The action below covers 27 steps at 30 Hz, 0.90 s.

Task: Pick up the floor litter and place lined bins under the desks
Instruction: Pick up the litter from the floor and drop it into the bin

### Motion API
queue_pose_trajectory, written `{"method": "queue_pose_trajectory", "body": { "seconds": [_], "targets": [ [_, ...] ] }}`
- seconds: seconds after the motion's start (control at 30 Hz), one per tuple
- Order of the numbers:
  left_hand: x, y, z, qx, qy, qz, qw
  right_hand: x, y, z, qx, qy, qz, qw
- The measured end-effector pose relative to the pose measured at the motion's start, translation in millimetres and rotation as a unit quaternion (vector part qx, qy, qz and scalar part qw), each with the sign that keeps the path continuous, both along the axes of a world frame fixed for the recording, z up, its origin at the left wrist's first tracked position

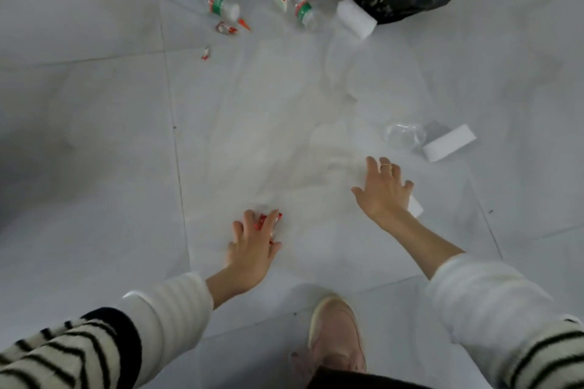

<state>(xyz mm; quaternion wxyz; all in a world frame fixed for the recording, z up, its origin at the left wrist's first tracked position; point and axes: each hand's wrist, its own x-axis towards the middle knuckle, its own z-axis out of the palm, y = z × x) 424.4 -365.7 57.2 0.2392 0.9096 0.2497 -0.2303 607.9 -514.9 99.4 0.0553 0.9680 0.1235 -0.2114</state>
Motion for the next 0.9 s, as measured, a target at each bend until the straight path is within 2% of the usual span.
{"method": "queue_pose_trajectory", "body": {
  "seconds": [0.1,0.23,0.3,0.47,0.53,0.67,0.9],
  "targets": [
    [13,-2,-10,0.03,-0.072,-0.032,0.996,7,-26,-9,0.007,0.021,-0.099,0.995],
    [37,4,-19,0.018,-0.074,-0.068,0.995,20,-44,-17,0.093,0.061,-0.201,0.973],
    [50,9,-18,0.016,-0.079,-0.054,0.995,25,-41,-15,0.1,0.045,-0.171,0.979],
    [76,22,-13,-0.02,-0.081,-0.025,0.996,70,-31,-9,0.087,-0.106,0.028,0.99],
    [83,29,-11,-0.031,-0.091,-0.012,0.995,95,-27,-11,0.072,-0.087,0.024,0.993],
    [90,42,-6,-0.029,-0.12,0.015,0.992,126,-25,-24,0.069,-0.001,-0.059,0.996],
    [89,60,2,-0.012,-0.123,0.043,0.991,106,3,-25,0.086,0.011,-0.055,0.995]
  ]
}}
